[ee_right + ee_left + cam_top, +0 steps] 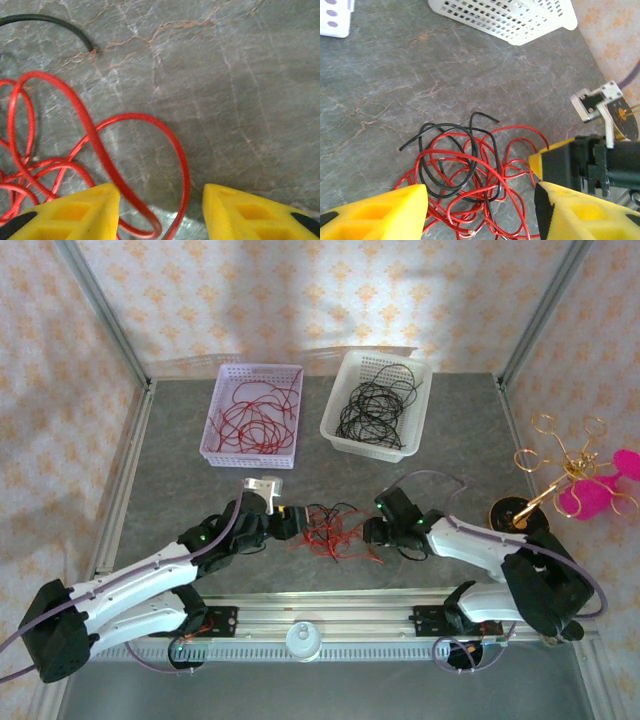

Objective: Untangle the cables

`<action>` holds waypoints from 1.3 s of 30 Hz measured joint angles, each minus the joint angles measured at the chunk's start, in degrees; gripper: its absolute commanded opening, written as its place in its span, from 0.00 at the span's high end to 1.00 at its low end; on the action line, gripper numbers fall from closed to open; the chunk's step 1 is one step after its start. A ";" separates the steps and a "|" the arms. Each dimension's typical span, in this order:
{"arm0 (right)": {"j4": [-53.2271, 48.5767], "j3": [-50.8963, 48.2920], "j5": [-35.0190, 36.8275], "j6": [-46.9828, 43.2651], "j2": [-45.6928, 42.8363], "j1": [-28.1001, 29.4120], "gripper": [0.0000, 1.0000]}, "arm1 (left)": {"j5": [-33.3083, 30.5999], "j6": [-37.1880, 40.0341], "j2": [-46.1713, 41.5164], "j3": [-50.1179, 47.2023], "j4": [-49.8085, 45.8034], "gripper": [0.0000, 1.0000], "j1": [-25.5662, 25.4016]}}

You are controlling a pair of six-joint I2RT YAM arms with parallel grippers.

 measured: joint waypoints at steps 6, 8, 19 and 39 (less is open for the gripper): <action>-0.37 0.50 2.56 -1.81 1.73 0.11 0.74 | 1.05 3.10 0.37 1.22 0.02 0.40 0.00; -1.11 0.87 3.34 -2.45 2.16 0.11 0.78 | 1.22 3.50 0.35 1.22 0.02 0.40 0.00; -1.51 3.58 8.61 -5.86 0.15 1.14 0.98 | 1.44 5.53 0.13 1.38 -0.09 0.40 0.00; -2.99 12.59 7.28 -11.28 -17.07 1.64 0.97 | 9.20 18.73 12.22 15.04 2.32 0.30 0.46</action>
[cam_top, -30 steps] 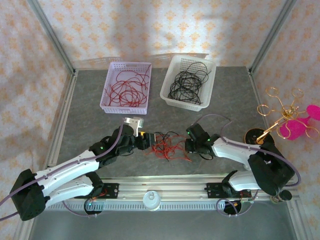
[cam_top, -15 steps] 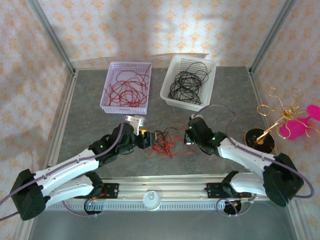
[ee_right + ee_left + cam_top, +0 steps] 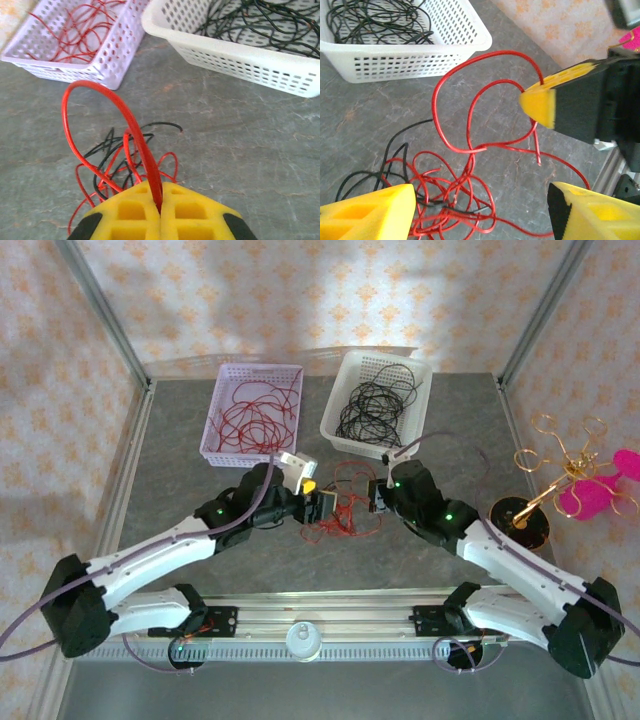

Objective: Untangle the cables

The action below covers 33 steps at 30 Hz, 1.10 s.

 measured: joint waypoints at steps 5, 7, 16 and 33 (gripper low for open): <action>0.74 0.00 -2.38 -1.46 -2.16 0.02 0.98 | 4.50 2.43 7.15 1.70 3.26 0.36 2.95; 0.83 0.00 -3.06 -1.92 -2.27 0.02 0.98 | 6.40 2.60 9.51 1.88 5.40 0.36 3.87; 1.40 -0.59 -5.05 -3.34 -2.32 0.02 1.00 | 11.76 2.60 13.09 1.73 14.95 0.73 4.17; 15.50 -6.38 -6.19 -5.62 -4.15 0.09 0.45 | 6.97 1.49 0.76 -0.22 17.14 1.00 4.17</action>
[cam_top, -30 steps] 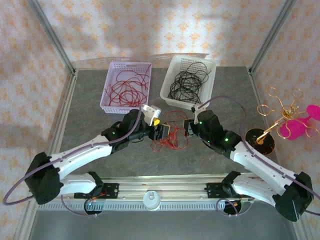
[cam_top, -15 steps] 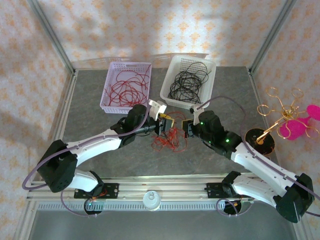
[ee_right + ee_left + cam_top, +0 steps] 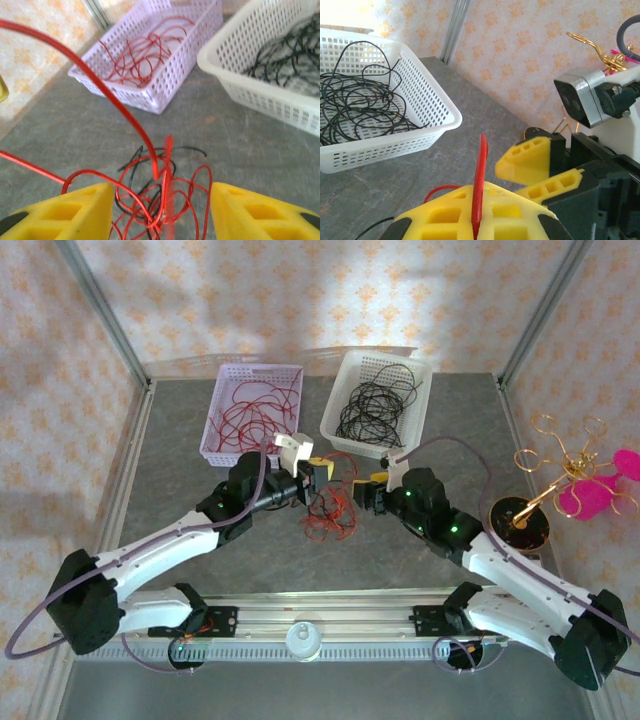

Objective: Untangle the cables

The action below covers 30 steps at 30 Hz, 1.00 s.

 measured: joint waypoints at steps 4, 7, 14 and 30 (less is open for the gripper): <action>9.22 0.02 -0.50 0.76 2.45 0.00 0.45 | 0.00 1.03 -1.70 2.01 -5.70 1.00 0.00; 15.76 0.31 -1.53 2.16 6.16 0.15 0.47 | 0.24 1.03 -3.28 2.71 -7.87 1.00 0.00; 22.58 2.71 2.36 7.52 15.96 1.66 0.63 | 0.48 1.09 -3.98 5.92 -8.96 1.00 -0.83; 36.63 -11.58 14.95 19.30 28.68 2.14 0.69 | 0.20 1.44 -8.22 13.16 -9.11 1.00 -1.84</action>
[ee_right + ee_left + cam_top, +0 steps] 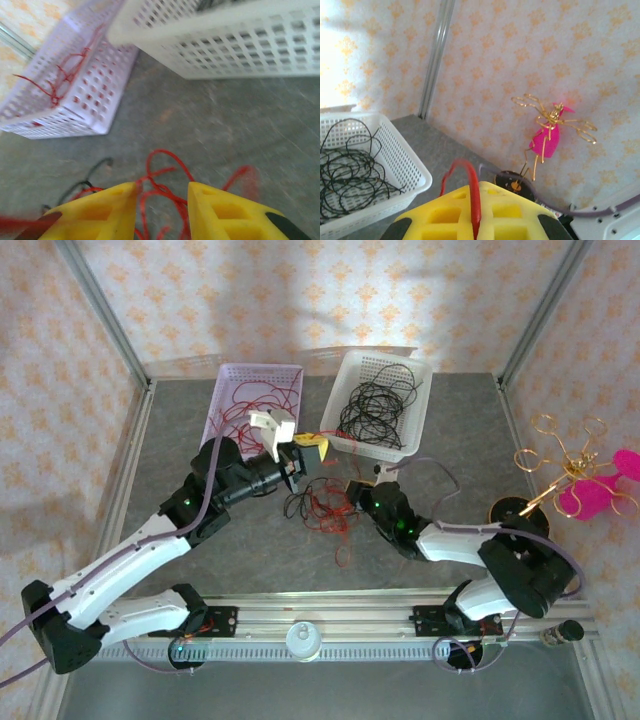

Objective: Untangle the cables

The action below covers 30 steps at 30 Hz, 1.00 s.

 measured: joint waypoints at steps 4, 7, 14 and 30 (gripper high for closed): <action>2.69 -2.19 0.83 1.07 3.72 0.00 0.70 | -0.02 0.00 -0.55 1.57 0.09 1.00 0.00; 4.90 -2.12 1.25 1.29 7.56 0.02 0.70 | -0.11 -0.04 -0.85 2.84 0.09 1.00 0.00; 8.35 -2.12 1.60 1.75 13.55 0.37 0.71 | -0.37 -0.26 -1.25 8.13 -0.44 1.00 -0.02; -3.02 -2.12 1.22 -3.30 -11.50 0.37 0.28 | -3.67 -0.20 -2.05 11.50 -4.70 1.00 -0.02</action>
